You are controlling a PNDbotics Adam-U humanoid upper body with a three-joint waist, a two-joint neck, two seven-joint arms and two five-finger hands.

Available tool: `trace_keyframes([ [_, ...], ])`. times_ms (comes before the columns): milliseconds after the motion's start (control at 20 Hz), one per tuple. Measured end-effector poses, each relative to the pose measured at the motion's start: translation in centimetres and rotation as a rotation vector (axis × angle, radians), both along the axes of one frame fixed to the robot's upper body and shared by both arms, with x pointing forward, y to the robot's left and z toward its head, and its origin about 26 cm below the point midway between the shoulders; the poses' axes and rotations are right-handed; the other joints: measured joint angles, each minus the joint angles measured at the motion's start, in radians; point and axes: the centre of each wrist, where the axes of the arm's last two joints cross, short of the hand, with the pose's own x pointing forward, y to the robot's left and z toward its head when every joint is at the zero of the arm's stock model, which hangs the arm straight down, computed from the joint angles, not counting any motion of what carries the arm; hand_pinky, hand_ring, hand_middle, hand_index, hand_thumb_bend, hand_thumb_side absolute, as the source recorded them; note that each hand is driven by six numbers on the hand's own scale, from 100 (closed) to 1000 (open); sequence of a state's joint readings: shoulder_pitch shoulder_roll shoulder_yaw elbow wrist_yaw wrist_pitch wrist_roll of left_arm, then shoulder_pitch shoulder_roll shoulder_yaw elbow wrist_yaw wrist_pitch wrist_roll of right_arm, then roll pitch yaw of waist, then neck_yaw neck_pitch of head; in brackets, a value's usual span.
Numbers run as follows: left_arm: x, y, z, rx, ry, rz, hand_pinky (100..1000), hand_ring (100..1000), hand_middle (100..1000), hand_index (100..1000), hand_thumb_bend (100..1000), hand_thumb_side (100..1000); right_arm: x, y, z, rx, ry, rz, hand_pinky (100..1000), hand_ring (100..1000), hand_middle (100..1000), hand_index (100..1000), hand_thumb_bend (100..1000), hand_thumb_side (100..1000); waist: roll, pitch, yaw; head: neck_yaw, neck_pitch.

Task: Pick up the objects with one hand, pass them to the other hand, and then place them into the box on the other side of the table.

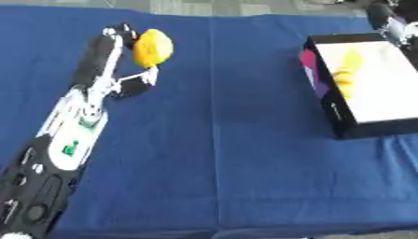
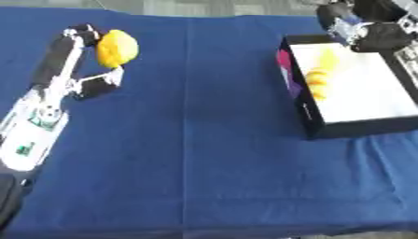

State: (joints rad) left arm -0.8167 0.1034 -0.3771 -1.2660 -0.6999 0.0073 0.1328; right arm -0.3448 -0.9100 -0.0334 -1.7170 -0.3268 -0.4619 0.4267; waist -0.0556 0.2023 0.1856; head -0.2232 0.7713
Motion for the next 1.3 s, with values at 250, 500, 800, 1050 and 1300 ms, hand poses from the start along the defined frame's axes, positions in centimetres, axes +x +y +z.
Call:
trace_keyframes([
  [250, -0.3, -1.3, -0.6, -0.019, -0.007, -0.071, 760, 606, 612, 569, 100, 175, 0.7, 0.7, -0.2, -0.056, 0.001, 0.018, 921, 1000, 1000, 1000, 100, 336, -0.007, 0.000, 0.001, -0.007, 0.000],
  [500, -0.8, -2.4, -0.7, -0.036, -0.021, -0.121, 759, 604, 611, 568, 100, 184, 1.3, 1.4, -0.5, -0.084, 0.001, 0.037, 921, 1000, 1000, 1000, 100, 318, -0.010, 0.000, 0.008, -0.012, 0.000],
  [800, -1.3, -3.6, -0.6, -0.066, -0.044, -0.167, 760, 603, 611, 568, 100, 208, 1.9, 2.2, -0.6, -0.122, -0.002, 0.063, 920, 1000, 1000, 1000, 100, 279, -0.018, 0.000, 0.016, -0.030, 0.000],
  [1050, -1.7, -4.6, -0.6, -0.098, -0.060, -0.201, 762, 601, 610, 569, 100, 239, 2.2, 2.7, -0.7, -0.159, -0.006, 0.079, 921, 1000, 1000, 1000, 100, 252, -0.025, 0.000, 0.025, -0.047, 0.000],
  [1300, -2.2, -5.6, -0.5, -0.130, -0.073, -0.234, 761, 600, 609, 568, 100, 261, 2.5, 3.2, -0.7, -0.190, -0.021, 0.094, 920, 1000, 1000, 1000, 100, 236, -0.033, 0.000, 0.034, -0.062, 0.000],
])
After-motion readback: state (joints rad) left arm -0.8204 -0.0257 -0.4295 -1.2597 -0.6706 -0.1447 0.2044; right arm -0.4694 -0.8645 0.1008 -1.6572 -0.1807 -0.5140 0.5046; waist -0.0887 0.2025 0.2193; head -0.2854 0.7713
